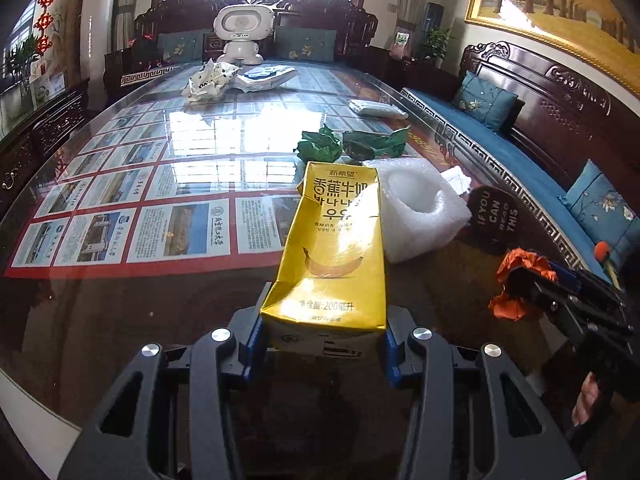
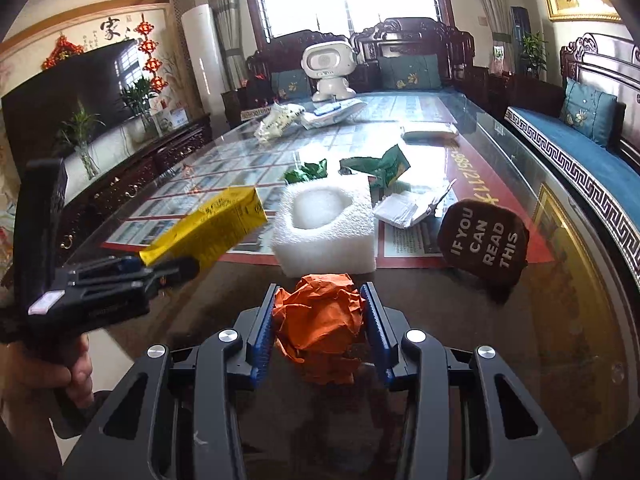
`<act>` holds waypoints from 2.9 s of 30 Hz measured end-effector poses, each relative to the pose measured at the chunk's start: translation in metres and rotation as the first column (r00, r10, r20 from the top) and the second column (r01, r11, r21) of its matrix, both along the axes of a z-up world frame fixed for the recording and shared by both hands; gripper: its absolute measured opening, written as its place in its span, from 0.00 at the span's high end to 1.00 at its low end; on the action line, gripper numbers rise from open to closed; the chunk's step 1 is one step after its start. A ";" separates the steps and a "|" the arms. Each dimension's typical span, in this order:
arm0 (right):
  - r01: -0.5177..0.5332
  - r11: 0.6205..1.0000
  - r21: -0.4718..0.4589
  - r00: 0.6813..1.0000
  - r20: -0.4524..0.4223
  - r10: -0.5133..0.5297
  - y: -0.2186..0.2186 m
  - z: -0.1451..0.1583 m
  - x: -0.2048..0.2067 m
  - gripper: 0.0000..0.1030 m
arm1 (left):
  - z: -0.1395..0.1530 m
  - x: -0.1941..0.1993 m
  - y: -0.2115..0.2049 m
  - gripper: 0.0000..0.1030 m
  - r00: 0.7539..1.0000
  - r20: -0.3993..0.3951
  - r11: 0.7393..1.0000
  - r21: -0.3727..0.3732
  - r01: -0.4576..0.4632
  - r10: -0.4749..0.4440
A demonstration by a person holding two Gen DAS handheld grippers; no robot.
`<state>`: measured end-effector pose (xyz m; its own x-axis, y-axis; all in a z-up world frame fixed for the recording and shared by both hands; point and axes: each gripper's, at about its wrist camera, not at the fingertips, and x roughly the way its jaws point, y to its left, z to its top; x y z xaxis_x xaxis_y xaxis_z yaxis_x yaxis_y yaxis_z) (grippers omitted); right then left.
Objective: Collect trash
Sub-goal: 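Carry the carton in the left tool and the paper in the right tool to the bucket, then open the left tool to drop the carton while the right tool releases the orange paper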
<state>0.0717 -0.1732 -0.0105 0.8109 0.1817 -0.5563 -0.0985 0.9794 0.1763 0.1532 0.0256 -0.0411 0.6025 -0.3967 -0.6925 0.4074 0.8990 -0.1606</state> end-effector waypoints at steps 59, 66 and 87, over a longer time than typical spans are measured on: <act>-0.151 0.987 0.062 0.965 -0.207 0.161 0.059 -0.086 -0.208 0.61 | -0.128 -0.236 0.024 0.25 0.921 -0.309 0.954 0.106 0.281 -0.237; -0.149 0.985 0.083 0.961 -0.221 0.164 0.056 -0.088 -0.205 0.50 | -0.126 -0.231 0.028 0.25 0.928 -0.299 0.956 0.119 0.268 -0.223; -0.160 0.982 0.100 0.973 -0.151 0.174 0.051 -0.079 -0.211 0.09 | -0.120 -0.222 0.022 0.25 0.935 -0.280 0.956 0.127 0.263 -0.220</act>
<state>-0.1388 -0.1217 -0.0893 0.6676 0.3603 -0.6515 -0.2236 0.9317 0.2861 -0.0689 0.0480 -0.1615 0.2930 -0.3788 -0.8779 0.5786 0.8012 -0.1526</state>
